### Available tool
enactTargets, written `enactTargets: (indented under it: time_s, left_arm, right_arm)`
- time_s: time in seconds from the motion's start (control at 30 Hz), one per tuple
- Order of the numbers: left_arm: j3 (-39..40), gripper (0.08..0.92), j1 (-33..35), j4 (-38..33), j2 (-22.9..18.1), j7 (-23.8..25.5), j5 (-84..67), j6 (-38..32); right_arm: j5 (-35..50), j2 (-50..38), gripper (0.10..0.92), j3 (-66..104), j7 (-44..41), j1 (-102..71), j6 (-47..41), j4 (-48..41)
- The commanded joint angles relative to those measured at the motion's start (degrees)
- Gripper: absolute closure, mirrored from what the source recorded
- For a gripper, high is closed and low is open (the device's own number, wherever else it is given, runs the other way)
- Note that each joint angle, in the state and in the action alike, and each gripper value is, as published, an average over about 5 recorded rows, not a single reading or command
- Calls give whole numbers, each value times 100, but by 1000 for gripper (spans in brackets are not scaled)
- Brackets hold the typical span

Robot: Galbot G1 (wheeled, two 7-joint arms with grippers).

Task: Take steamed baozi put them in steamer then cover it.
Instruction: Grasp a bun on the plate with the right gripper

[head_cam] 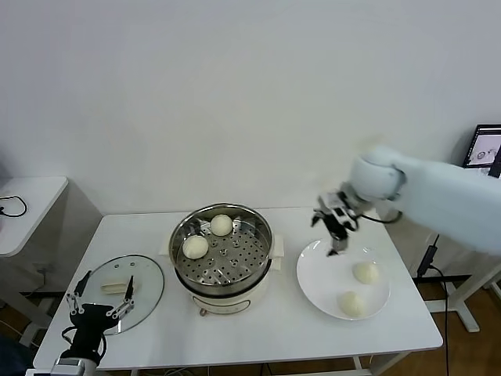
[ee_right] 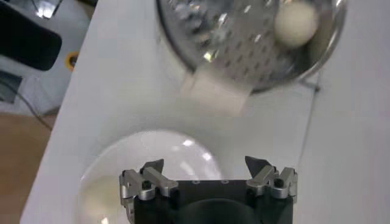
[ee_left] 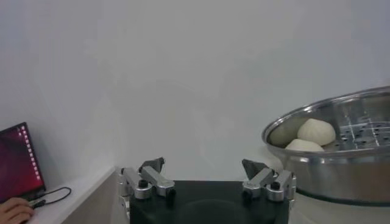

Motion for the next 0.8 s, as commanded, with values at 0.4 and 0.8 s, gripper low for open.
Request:
enactTargets:
  time_s: [0.4,0.8]
  left_arm:
    - [39,177,150,-40,-121,-5,156,-7]
    - [-8,177,174,1,-130,-10,149,-20]
  right_arm:
    - [-1467,-1445,203,1766,-44,-3120,517,384]
    - [-1543,-1041,202,1993,97,-3472,449,-16]
